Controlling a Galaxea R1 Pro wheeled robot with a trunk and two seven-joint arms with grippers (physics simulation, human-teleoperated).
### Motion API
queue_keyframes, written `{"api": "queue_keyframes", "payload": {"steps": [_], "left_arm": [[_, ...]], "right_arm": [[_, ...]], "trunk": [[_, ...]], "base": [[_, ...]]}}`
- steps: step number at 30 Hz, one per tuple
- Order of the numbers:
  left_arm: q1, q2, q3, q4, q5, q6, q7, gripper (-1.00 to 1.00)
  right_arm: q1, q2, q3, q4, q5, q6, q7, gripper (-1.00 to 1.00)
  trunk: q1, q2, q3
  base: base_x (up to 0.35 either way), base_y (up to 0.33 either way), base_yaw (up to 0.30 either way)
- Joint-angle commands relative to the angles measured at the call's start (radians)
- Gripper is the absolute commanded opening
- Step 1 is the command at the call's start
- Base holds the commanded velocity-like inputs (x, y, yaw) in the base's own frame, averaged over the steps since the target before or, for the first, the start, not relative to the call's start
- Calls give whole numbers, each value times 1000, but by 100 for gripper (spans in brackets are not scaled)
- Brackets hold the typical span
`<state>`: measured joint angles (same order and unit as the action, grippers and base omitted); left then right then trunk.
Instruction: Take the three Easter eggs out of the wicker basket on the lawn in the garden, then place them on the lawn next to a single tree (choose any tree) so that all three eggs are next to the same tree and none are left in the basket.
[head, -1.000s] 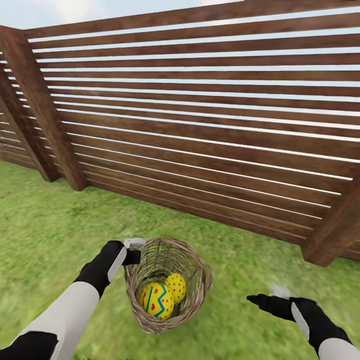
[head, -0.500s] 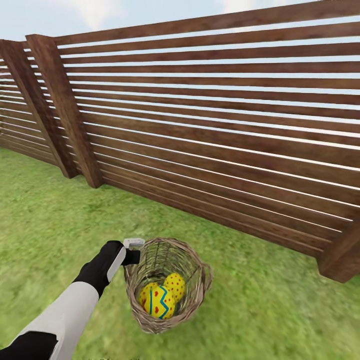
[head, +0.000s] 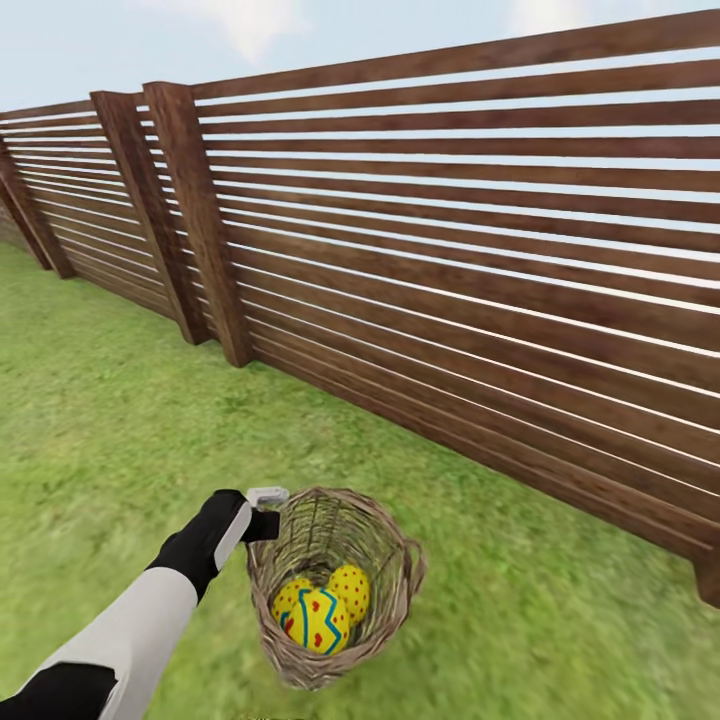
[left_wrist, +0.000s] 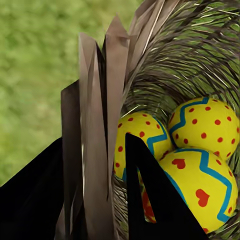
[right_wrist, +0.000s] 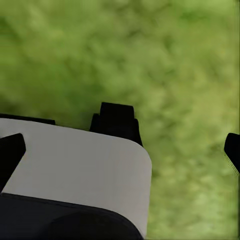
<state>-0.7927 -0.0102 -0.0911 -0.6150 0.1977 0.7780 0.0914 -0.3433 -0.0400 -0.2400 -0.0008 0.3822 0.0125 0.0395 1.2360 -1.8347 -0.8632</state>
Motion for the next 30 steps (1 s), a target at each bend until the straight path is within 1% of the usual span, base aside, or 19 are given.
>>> {"api": "queue_keyframes", "payload": {"steps": [1, 3, 4, 26, 29, 30], "left_arm": [[-1, 2, -3, -1, 14, 3, 11, -100], [0, 24, -4, -2, 15, 4, 7, -100], [0, 26, -4, -2, 15, 3, 2, -100], [0, 29, -1, -5, 17, 6, -8, -100], [0, 31, 0, -4, 17, 6, -56, -100], [0, 31, 0, -4, 17, 6, -59, -100]], "right_arm": [[0, 0, -8, 1, 9, 1, 3, 100], [1, 0, -9, 2, 11, 1, 3, 100], [1, 0, -9, 2, 11, 1, 3, 100], [3, 0, -9, 2, 9, 1, 3, 100], [3, 0, -9, 2, 7, 1, 3, 100], [3, 0, -9, 2, 7, 1, 3, 100]], "trunk": [[-4, 7, 2], [-12, 21, 8], [-16, 28, 10], [-100, 182, 72], [-111, 203, 81], [-115, 210, 85]], "base": [[0, 0, 294], [0, 0, 294], [0, 0, 294], [0, 0, 294], [0, 0, 294], [0, 0, 294]]}}
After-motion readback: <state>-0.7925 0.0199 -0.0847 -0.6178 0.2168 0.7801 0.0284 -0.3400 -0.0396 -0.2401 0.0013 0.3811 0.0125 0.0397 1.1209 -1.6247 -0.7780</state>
